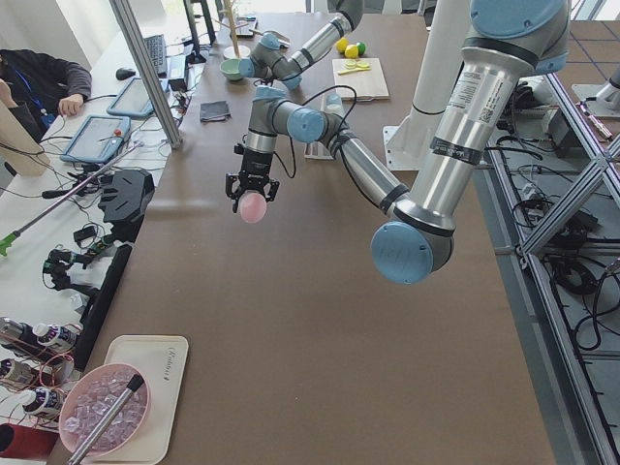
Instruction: Place cup on cup holder
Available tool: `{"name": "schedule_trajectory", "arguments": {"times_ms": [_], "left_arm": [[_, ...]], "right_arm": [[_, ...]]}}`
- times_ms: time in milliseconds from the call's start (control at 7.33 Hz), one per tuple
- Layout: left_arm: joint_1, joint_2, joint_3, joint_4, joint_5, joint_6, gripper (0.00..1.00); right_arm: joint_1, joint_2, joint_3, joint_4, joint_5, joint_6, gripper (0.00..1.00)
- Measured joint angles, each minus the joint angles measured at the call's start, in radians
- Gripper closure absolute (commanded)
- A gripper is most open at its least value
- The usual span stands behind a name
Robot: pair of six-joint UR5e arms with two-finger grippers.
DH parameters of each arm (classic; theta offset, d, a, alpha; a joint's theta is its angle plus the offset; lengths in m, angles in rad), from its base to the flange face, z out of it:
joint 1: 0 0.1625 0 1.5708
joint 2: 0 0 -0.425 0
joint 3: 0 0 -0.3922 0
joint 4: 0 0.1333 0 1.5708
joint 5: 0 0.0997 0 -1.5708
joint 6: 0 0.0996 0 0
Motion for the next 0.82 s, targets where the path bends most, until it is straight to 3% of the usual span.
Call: {"name": "schedule_trajectory", "arguments": {"times_ms": [545, 682, 818], "left_arm": [[0.005, 0.000, 0.040, -0.124, -0.006, -0.070, 0.73], [0.006, 0.000, 0.041, -0.134, -0.007, -0.074, 0.73], [0.005, 0.000, 0.039, -0.142, -0.007, -0.075, 0.73]], "right_arm": [[-0.016, -0.002, 0.000, -0.021, -0.006, -0.021, 0.01], [-0.019, -0.003, 0.000, -0.025, -0.014, -0.029, 0.05], [-0.020, -0.006, 0.000, -0.027, -0.027, -0.038, 0.15]]}}
